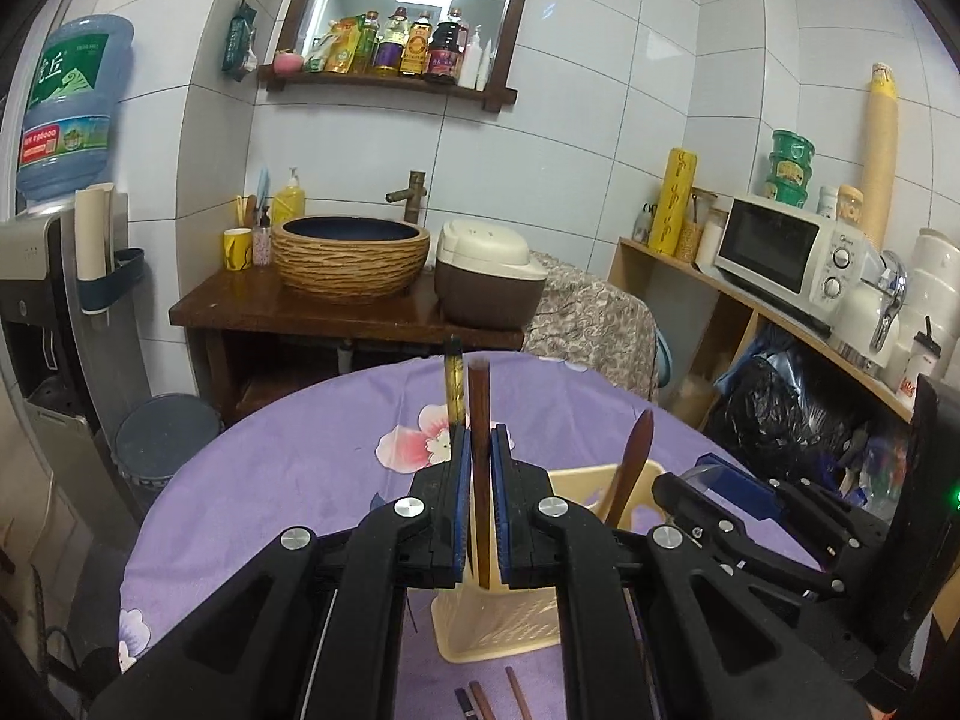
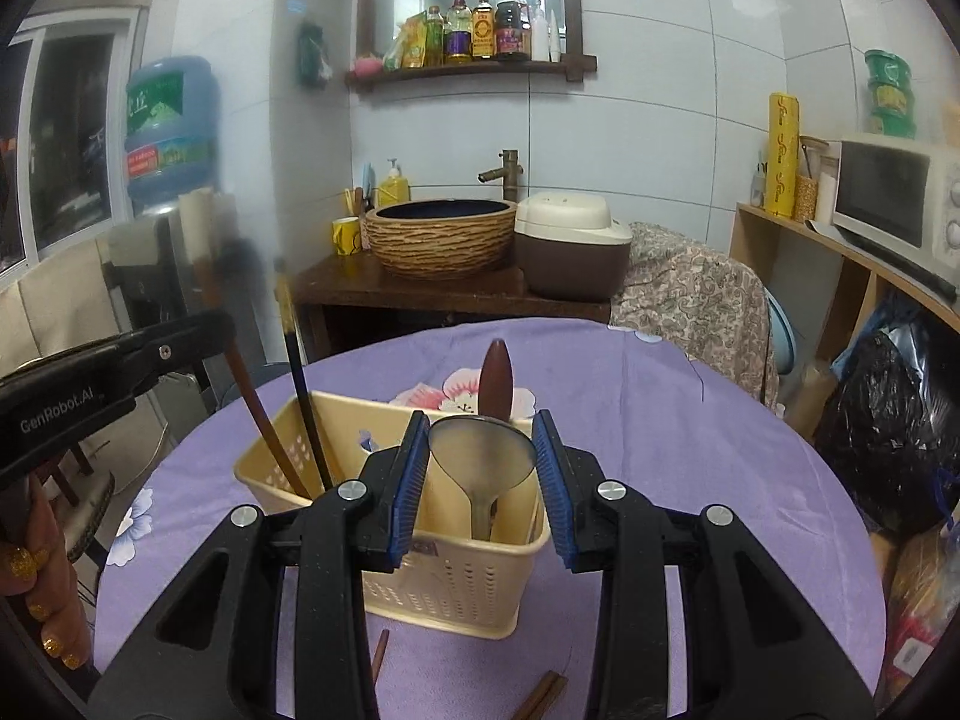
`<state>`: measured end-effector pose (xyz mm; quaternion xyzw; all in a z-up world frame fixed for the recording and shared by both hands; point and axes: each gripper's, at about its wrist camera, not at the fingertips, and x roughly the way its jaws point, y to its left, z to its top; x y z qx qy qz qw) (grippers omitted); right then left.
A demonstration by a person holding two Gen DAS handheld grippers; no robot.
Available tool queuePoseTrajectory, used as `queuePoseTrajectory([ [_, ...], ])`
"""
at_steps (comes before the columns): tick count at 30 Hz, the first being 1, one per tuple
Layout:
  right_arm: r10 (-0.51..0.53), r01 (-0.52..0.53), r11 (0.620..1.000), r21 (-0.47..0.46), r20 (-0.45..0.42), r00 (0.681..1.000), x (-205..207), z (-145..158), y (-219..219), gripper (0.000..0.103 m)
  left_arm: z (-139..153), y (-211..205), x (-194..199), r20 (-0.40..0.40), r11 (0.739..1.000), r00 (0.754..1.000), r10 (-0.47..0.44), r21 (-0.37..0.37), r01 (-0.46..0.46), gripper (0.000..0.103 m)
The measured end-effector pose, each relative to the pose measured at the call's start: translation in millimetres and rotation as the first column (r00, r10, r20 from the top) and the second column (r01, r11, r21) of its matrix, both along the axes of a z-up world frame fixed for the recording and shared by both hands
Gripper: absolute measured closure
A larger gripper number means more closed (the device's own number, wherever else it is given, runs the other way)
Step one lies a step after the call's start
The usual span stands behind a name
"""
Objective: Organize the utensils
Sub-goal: 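Lower the clear plastic spoon into the beige holder with the right tool, then open both tools and move them back over the remaining utensils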
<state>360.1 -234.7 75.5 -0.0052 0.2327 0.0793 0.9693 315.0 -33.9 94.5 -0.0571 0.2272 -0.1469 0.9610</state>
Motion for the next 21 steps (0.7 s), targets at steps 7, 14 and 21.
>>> queuePoseTrajectory([
  [7, -0.015, 0.016, 1.0, -0.022, 0.006, 1.0, 0, -9, 0, 0.066, -9, 2, 1, -0.026, 1.0, 1.0, 0.014, -0.006, -0.014, 0.095],
  [14, -0.011, 0.011, 1.0, -0.002, 0.035, 0.999, -15, -7, -5, 0.032, -5, 15, -23, 0.025, 0.998, 0.999, 0.046, -0.051, -0.045, 0.036],
  [21, 0.034, -0.034, 0.999, -0.009, 0.033, 0.999, -60, -10, -4, 0.014, -22, 24, -66, -0.003, 0.999, 0.999, 0.041, -0.002, -0.041, 0.011],
])
